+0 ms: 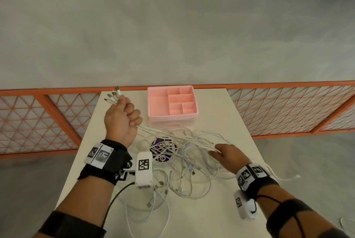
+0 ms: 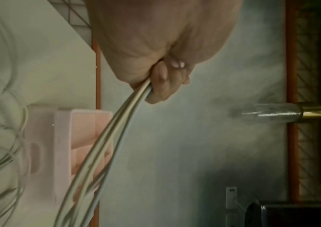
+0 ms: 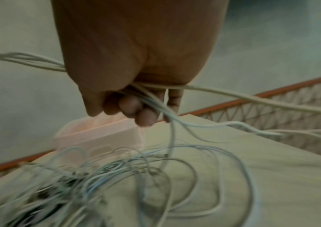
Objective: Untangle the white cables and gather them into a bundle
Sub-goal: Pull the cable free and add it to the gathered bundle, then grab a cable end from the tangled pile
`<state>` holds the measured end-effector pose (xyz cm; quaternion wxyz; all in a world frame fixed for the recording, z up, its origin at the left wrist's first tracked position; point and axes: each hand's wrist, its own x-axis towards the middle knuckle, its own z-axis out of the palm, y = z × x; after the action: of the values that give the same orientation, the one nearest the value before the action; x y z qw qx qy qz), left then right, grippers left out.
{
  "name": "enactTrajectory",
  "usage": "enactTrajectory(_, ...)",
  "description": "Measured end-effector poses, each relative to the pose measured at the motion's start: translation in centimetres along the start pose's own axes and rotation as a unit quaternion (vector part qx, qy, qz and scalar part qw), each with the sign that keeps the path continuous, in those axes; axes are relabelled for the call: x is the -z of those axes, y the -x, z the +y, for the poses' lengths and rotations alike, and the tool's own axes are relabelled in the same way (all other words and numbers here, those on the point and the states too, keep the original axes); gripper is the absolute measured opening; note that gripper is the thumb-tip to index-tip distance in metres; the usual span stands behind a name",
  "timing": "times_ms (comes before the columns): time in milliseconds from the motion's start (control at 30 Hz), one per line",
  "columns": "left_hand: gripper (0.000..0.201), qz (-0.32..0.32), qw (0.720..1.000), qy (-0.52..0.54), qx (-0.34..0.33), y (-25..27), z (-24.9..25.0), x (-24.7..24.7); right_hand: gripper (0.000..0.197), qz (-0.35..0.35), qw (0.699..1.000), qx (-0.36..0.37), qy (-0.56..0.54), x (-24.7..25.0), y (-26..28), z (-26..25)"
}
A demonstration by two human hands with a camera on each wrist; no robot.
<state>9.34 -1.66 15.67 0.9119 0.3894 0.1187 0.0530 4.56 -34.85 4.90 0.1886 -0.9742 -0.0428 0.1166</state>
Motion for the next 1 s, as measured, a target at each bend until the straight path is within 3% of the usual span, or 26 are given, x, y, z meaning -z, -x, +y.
enactTrajectory(167,0.036,0.029,0.999,-0.006,0.011,0.0,-0.7,1.3,0.034,0.030,0.988,-0.150,0.039,0.4,0.1,5.0)
enactTrajectory(267,0.036,0.037,0.999,-0.021,0.021,0.5,-2.3,1.6,0.021,-0.054,0.974,-0.221,0.024,0.5,0.1,6.0)
enactTrajectory(367,0.036,0.042,0.998,-0.028,0.044,0.6,-3.1,1.6,0.010,-0.120,0.963,-0.240,-0.037,1.0,0.0,6.3)
enactTrajectory(467,0.034,0.032,0.995,-0.055,0.081,0.8,-3.9,1.6,0.025,-0.114,0.959,-0.213,-0.151,2.6,0.4,5.2)
enactTrajectory(567,0.032,0.005,0.988,-0.116,0.102,1.4,-5.3,1.1,0.028,-0.009,0.932,-0.183,-0.313,4.2,0.9,3.1)
enactTrajectory(633,0.027,-0.005,0.981,-0.161,0.105,2.0,-6.6,0.7,0.034,0.022,0.912,-0.159,-0.378,5.3,1.2,1.5)
enactTrajectory(733,0.019,-0.021,0.968,-0.226,0.103,3.1,-8.6,0.1,0.043,0.004,0.899,-0.089,-0.428,6.1,1.3,-1.5)
enactTrajectory(833,0.016,-0.032,0.957,-0.270,0.104,3.8,-10.6,-0.6,0.045,-0.034,0.863,-0.037,-0.502,5.8,1.5,-3.7)
enactTrajectory(933,0.026,-0.026,0.945,-0.310,0.101,3.9,-12.4,-1.0,0.027,-0.048,0.887,0.022,-0.458,4.6,1.6,-5.2)
enactTrajectory(1000,0.027,-0.031,0.938,-0.332,0.096,4.2,-13.1,-1.2,0.033,-0.071,0.900,0.044,-0.429,3.5,1.8,-5.6)
